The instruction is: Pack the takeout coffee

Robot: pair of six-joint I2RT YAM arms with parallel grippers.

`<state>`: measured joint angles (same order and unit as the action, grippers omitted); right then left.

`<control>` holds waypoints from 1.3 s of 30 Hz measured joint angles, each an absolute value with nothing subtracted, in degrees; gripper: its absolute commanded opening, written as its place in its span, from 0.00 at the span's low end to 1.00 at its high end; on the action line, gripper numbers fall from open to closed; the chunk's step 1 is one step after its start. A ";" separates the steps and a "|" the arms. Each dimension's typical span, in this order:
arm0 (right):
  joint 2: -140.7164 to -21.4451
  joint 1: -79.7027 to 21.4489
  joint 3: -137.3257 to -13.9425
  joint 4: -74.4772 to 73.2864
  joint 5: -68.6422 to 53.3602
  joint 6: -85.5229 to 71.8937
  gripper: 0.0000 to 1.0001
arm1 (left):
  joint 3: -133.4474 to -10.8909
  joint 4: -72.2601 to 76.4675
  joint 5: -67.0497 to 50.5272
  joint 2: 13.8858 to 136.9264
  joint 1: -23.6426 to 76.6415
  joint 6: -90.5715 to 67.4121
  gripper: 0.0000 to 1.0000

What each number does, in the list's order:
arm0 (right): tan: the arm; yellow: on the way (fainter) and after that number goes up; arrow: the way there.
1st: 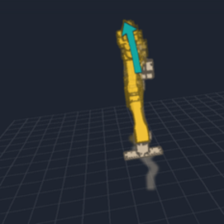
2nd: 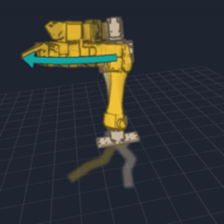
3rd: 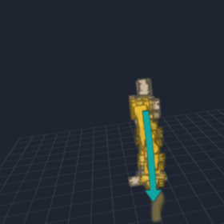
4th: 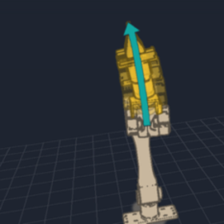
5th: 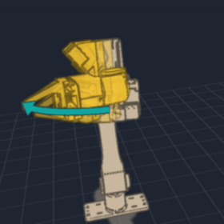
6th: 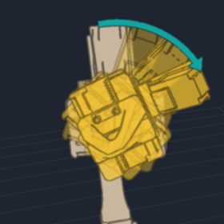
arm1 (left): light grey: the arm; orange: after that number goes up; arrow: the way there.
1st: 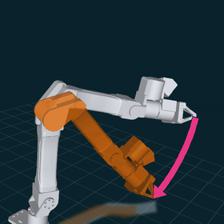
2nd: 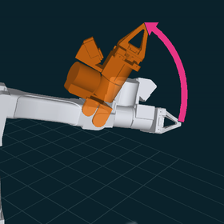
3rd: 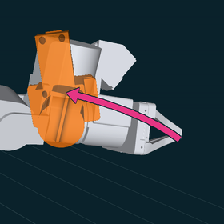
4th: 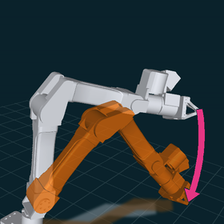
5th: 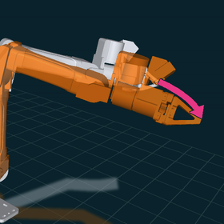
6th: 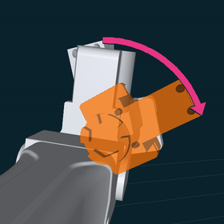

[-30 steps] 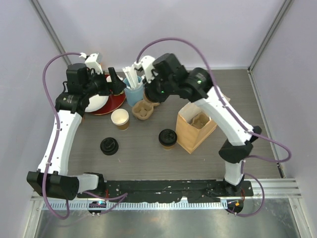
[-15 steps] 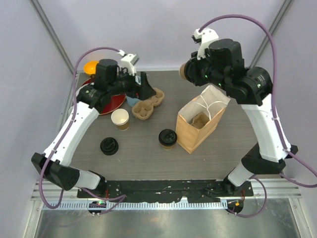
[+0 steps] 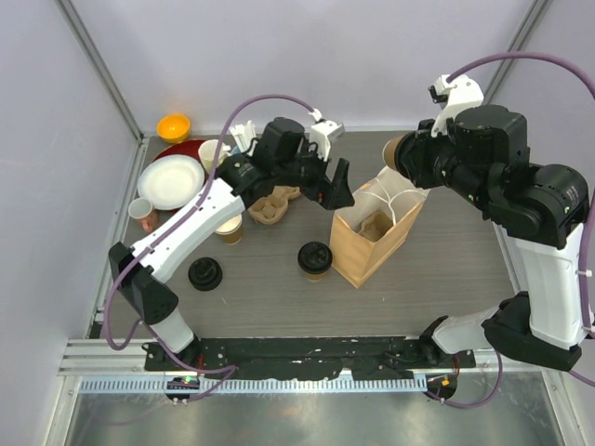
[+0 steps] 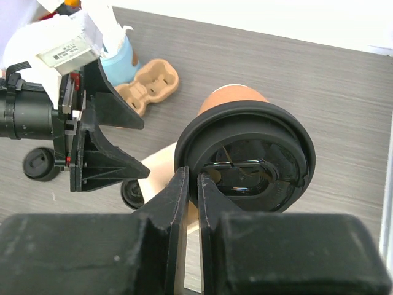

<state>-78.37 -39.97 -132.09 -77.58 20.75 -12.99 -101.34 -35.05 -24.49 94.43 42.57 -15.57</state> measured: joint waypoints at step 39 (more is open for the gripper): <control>-77.36 -25.65 -109.95 -78.11 -2.68 13.89 0.01 | -105.84 -37.78 -27.55 101.71 44.31 3.73 0.00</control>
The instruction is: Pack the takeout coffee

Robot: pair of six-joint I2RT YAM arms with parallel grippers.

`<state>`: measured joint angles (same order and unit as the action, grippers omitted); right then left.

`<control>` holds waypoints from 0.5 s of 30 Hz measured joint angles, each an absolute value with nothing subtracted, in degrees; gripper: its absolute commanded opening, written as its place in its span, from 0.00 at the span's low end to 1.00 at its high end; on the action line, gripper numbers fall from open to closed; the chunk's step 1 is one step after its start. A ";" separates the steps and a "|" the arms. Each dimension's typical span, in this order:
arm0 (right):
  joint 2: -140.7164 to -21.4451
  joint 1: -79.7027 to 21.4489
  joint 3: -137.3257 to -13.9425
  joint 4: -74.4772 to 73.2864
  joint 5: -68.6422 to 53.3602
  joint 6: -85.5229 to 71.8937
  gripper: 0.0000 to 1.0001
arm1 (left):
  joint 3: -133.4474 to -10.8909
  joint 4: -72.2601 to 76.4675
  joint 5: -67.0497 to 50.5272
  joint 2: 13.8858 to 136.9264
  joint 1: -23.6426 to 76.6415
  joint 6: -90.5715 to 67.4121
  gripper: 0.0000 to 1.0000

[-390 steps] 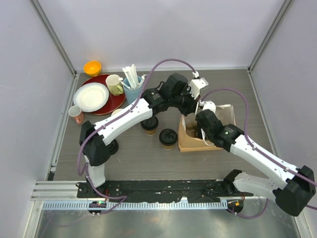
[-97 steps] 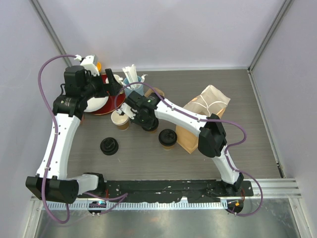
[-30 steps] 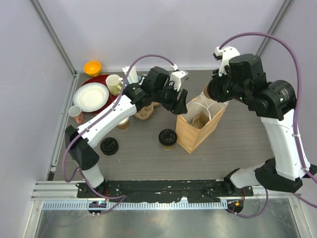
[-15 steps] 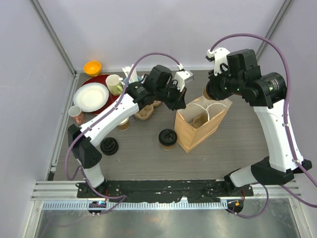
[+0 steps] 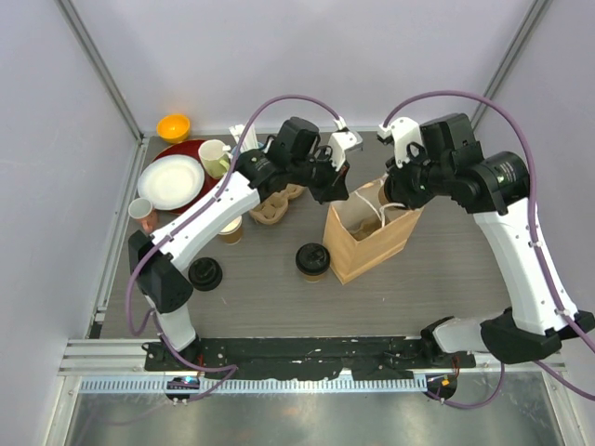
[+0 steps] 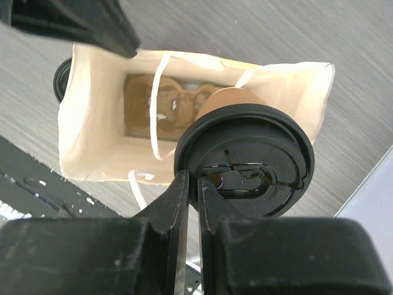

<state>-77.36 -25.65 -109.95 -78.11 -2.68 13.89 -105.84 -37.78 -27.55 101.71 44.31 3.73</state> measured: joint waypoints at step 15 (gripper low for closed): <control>-78.46 -25.65 -101.86 -78.43 -7.11 18.26 0.01 | -105.84 -35.97 -34.85 102.41 42.39 8.23 0.00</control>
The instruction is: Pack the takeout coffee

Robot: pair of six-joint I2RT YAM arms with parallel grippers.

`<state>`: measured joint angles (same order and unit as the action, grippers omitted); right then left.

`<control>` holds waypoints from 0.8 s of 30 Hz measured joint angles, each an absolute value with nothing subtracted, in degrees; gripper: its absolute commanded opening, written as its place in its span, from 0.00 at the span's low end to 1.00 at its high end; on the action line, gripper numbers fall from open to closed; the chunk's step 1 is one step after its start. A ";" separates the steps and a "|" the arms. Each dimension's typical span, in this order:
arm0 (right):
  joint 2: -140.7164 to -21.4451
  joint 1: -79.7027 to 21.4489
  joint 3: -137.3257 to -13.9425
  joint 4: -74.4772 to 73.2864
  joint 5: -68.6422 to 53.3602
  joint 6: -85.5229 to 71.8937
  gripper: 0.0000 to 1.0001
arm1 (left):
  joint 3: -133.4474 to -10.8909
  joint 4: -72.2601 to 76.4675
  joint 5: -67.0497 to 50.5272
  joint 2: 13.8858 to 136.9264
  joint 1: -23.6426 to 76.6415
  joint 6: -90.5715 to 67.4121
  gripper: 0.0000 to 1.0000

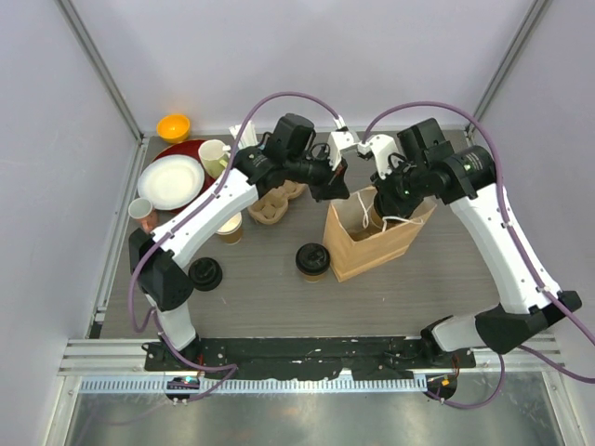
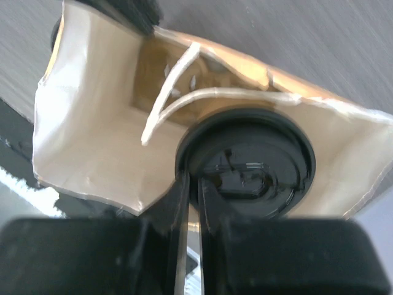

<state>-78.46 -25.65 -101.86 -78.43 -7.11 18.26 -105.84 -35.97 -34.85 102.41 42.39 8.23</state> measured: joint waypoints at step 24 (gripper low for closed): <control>-81.32 -23.57 -94.50 -77.80 -12.38 41.69 0.01 | -106.72 -41.74 -44.73 102.80 40.75 19.90 0.00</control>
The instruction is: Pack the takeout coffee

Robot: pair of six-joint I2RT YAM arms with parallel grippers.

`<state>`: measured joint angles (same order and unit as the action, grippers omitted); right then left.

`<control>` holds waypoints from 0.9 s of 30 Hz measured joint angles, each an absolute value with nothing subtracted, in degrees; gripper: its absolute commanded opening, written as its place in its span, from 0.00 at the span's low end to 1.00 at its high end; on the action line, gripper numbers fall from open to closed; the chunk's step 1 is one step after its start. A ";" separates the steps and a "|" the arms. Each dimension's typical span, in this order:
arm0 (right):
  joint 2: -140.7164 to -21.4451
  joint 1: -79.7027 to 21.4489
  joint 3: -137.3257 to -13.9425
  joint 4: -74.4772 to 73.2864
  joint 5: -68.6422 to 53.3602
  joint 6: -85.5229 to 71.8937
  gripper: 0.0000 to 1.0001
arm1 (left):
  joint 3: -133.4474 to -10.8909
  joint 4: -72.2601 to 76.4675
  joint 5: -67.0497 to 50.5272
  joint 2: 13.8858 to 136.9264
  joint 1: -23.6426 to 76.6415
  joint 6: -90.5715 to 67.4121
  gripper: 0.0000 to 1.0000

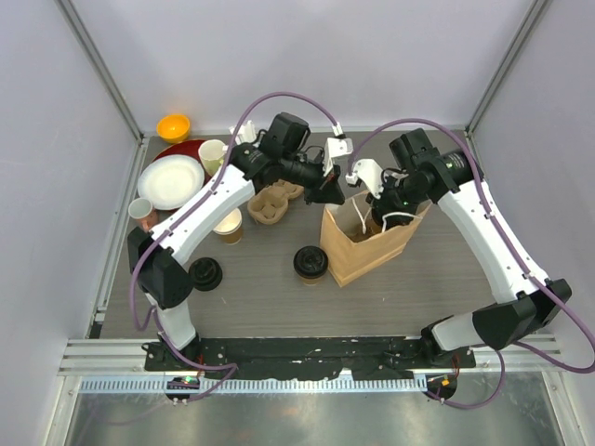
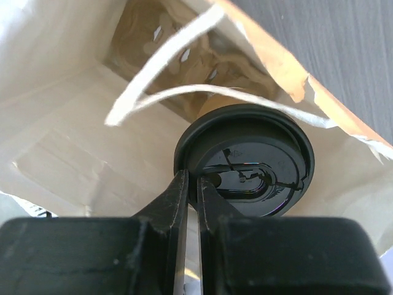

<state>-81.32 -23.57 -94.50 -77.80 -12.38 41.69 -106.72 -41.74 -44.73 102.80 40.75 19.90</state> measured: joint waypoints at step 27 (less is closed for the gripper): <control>-83.05 -18.17 -83.70 -77.47 -14.15 52.27 0.01 | -108.07 -41.15 -51.68 103.90 38.85 24.25 0.00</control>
